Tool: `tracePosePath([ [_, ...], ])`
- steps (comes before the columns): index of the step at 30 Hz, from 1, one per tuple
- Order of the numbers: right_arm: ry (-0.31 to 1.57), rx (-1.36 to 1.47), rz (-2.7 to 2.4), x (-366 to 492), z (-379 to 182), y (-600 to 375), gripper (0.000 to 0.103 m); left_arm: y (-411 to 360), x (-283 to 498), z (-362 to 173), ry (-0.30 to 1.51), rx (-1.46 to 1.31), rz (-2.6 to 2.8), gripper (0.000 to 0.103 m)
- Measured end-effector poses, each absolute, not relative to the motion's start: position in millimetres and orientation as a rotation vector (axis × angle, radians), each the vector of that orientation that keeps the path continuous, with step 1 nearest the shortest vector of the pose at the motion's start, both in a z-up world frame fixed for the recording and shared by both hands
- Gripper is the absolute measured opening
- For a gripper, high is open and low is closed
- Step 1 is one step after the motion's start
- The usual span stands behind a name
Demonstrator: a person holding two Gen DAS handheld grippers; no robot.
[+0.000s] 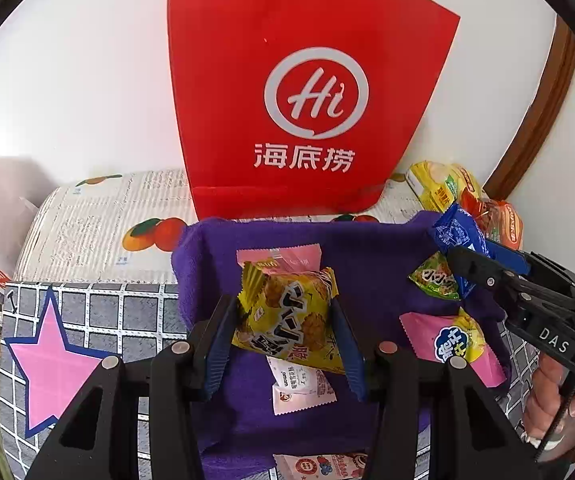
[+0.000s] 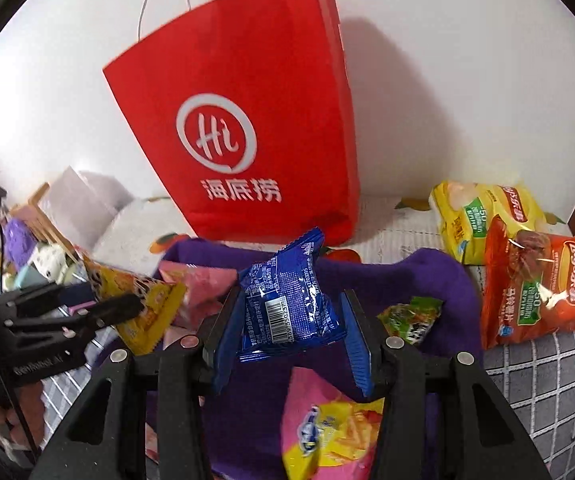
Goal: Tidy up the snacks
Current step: 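Carry the blue packet with right tool while left carries yellow bag over the towel, then lower the blue packet onto the towel and open right tool while left holds yellow bag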
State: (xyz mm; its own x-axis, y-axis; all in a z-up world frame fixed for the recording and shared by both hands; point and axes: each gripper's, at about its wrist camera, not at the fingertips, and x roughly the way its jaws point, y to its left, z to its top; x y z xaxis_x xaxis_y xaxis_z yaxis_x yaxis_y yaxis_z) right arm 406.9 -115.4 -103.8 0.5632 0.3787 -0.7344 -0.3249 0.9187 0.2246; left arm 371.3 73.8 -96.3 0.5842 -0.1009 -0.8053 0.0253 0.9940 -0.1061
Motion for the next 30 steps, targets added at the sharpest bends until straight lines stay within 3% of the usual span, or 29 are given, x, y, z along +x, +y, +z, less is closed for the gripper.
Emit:
tracePosePath([
  [30, 1.073, 0.019, 0.433, 421.8, -149.6, -119.1, 0.048, 69.7, 369.4, -95.4, 0.928, -0.066, -0.059, 0.046],
])
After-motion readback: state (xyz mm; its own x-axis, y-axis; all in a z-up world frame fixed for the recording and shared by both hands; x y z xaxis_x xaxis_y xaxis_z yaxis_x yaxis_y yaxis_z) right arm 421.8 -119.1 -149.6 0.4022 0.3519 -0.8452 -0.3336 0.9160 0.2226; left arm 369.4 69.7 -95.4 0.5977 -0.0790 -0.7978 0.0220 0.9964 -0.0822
